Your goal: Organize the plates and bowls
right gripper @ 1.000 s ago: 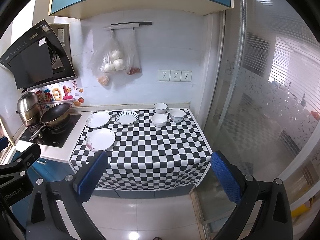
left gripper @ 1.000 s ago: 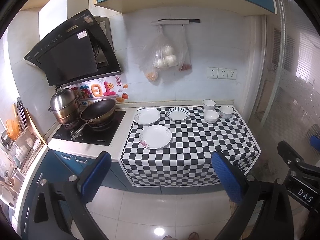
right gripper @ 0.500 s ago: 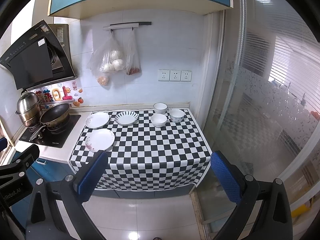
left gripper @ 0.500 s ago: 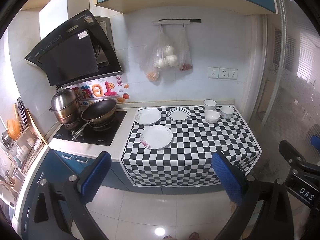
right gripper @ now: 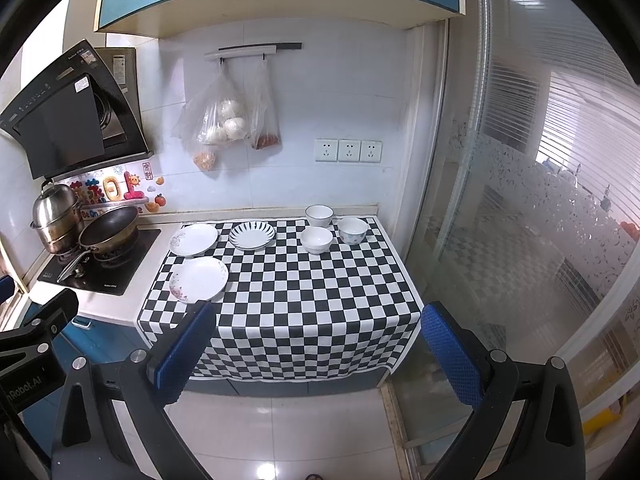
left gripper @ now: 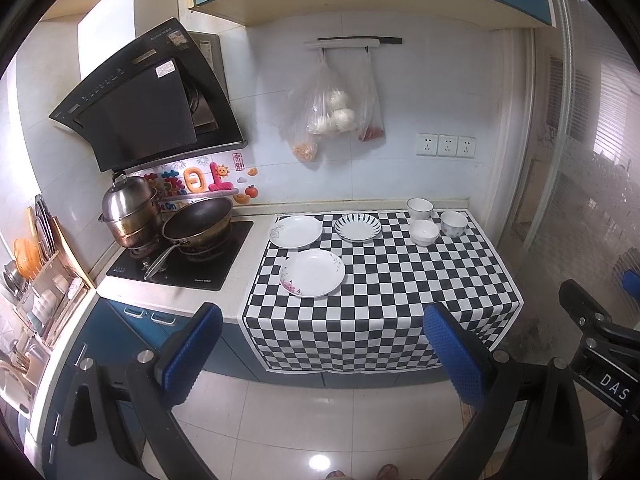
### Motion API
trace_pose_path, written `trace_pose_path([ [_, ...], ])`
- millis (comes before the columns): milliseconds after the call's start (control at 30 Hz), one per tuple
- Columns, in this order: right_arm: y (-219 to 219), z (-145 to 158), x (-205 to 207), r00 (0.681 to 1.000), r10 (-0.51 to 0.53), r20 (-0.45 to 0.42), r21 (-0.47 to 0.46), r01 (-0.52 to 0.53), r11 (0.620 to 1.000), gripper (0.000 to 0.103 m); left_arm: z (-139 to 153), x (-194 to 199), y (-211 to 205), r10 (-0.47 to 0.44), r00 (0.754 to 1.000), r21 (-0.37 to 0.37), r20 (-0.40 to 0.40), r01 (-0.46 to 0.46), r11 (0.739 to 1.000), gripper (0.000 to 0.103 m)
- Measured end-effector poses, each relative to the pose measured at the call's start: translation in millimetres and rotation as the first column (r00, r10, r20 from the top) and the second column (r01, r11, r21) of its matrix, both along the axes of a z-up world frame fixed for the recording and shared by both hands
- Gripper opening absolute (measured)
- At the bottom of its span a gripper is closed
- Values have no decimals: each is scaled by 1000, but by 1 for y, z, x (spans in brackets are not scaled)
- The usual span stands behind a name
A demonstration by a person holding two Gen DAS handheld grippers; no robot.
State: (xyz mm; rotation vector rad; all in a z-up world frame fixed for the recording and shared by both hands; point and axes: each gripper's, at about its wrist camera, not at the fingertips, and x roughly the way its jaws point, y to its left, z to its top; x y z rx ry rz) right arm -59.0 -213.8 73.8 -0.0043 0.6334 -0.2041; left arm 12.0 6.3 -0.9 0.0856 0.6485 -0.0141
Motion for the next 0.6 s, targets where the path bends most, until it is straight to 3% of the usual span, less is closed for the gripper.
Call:
trace_pose_path([
  [600, -2, 0, 4, 1000, 6, 4, 11, -6, 1000, 103, -5, 0, 4, 9, 1000, -7, 1, -9, 1000, 103],
])
